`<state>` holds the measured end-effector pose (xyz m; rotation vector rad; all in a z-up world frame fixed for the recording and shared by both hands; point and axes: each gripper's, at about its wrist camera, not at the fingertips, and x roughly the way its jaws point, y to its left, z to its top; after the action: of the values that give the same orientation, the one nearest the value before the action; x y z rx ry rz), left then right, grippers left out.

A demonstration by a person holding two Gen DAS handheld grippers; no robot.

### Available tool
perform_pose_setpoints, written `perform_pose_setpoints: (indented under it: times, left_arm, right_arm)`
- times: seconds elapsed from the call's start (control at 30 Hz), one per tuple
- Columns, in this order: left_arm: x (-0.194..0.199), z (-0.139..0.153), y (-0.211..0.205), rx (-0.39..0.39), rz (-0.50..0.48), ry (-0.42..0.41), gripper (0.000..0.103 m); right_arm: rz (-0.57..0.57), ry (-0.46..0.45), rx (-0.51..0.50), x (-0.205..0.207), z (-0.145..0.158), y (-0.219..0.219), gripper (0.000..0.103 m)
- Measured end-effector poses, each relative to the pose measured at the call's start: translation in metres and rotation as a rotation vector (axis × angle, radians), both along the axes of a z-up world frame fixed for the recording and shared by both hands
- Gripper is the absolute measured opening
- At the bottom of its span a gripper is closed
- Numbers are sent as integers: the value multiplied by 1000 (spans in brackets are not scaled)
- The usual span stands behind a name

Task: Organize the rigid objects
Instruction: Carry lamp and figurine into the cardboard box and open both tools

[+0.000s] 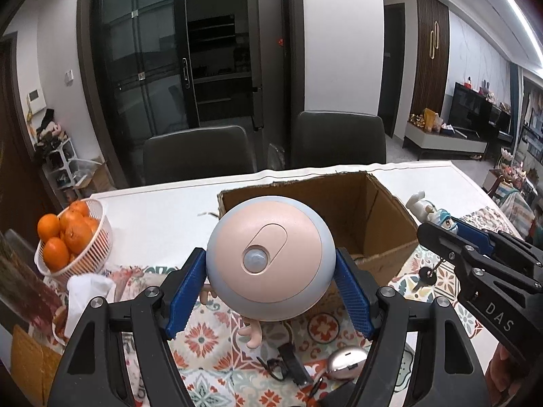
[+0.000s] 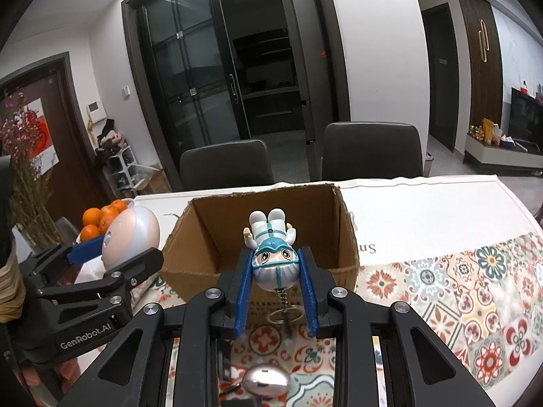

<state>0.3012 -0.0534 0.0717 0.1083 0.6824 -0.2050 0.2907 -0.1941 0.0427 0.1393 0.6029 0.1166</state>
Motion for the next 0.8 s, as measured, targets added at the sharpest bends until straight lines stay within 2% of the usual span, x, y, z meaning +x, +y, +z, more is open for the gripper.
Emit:
perform_pose_setpoints:
  times: [0.4,0.8]
  left_arm:
    - [44,7,-9,10,-18,66,74]
    - [89,-5,-15,10,-3,169,74]
  right_arm:
    - [26,45,-18,44,10,-5,28]
    - [47,110,-59,85,12,-1,28]
